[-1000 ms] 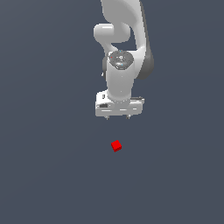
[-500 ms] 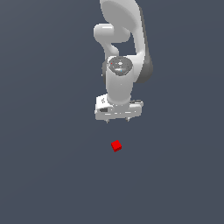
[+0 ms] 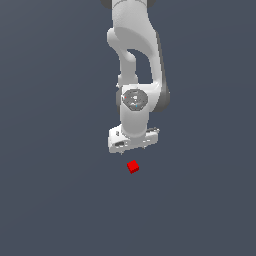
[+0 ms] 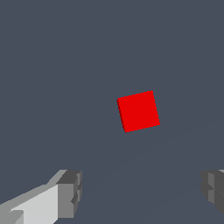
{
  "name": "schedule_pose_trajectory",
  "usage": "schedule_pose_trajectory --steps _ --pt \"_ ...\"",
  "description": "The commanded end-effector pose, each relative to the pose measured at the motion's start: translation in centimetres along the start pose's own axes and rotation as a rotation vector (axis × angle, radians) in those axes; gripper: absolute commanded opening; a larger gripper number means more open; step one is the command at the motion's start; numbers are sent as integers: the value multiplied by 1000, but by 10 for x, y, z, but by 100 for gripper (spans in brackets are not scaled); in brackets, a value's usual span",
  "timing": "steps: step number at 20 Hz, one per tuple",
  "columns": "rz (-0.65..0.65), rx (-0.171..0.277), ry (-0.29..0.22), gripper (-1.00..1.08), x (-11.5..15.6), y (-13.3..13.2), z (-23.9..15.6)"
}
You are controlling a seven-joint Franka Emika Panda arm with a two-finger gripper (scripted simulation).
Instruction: Pick up the red cube and move it to a goal position.
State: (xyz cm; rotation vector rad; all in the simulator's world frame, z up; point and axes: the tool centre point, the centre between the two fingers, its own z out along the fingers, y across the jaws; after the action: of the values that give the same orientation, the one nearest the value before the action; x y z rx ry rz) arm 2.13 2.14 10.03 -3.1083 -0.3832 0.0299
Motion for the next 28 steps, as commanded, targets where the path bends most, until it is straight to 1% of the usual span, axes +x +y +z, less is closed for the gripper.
schedule_pose_trajectory --steps 1,6,11,16,21,22,28 --pt "-51 -3 4 100 9 3 19" --pt "-136 -8 10 100 27 8 49" --pt "-192 -12 14 100 39 10 69" --pt "-221 -14 16 100 46 11 79" --pt "-225 -14 16 100 47 10 79" --pt "-225 -14 16 -100 47 10 79" --pt "-225 -14 16 -100 47 10 79"
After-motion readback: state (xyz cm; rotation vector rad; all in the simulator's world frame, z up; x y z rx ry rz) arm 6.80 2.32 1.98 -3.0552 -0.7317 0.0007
